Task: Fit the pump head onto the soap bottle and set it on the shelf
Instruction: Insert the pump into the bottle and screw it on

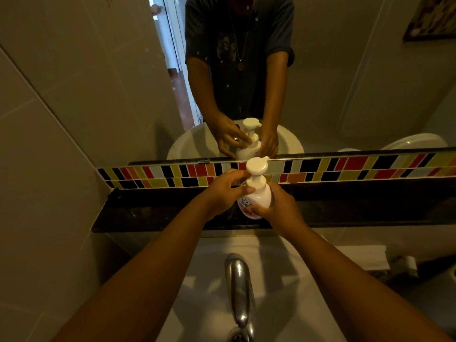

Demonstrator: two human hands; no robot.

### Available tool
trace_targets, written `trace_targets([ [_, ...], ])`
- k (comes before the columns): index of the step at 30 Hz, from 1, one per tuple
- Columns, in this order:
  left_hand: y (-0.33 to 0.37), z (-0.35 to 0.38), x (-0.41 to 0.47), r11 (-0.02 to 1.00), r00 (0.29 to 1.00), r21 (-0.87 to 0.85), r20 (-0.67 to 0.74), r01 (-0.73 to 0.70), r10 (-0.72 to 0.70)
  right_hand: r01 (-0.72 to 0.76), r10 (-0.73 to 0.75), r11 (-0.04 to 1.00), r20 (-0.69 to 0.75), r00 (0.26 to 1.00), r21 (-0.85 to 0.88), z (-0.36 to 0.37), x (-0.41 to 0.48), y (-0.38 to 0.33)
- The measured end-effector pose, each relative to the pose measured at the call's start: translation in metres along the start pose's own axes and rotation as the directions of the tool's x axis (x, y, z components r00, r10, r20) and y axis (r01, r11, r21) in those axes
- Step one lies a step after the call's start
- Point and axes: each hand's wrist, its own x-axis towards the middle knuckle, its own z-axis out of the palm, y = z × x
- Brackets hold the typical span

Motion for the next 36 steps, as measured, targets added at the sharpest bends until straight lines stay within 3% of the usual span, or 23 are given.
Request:
trace_targets([
  [8, -0.004, -0.002, -0.001, 0.993, 1.0, -0.12, -0.022, 0.002, -0.004, 0.0, 0.0, 1.0, -0.008, 1.0, 0.016, 0.0, -0.001, 0.0],
  [15, 0.006, 0.009, 0.008, 0.998, 0.999, -0.054, -0.034, 0.021, -0.023, -0.014, 0.014, 1.0, 0.001, 1.0, 0.008, -0.001, -0.001, -0.002],
  [19, -0.001, -0.005, 0.005, 0.986, 0.998, -0.162, -0.05, 0.034, -0.043, -0.008, 0.008, 1.0, 0.005, 1.0, 0.004, -0.001, -0.001, -0.002],
  [22, -0.006, -0.013, 0.002, 0.987, 0.992, -0.149, -0.102, 0.057, -0.072, -0.01, 0.01, 1.0, 0.005, 1.0, 0.005, -0.001, -0.001, -0.002],
  [25, -0.004, -0.009, -0.001, 0.984, 0.997, -0.171, -0.057, 0.045, -0.055, -0.005, 0.006, 1.0, 0.01, 1.0, -0.003, -0.001, -0.002, -0.002],
  [30, 0.004, 0.016, 0.007, 0.999, 0.998, -0.045, -0.057, -0.011, 0.008, -0.005, 0.005, 1.0, -0.005, 1.0, -0.004, 0.0, -0.003, -0.004],
  [36, 0.001, 0.007, 0.012, 1.0, 0.996, -0.01, -0.092, -0.024, 0.023, -0.014, 0.014, 1.0, 0.01, 1.0, 0.0, 0.0, -0.001, -0.005],
])
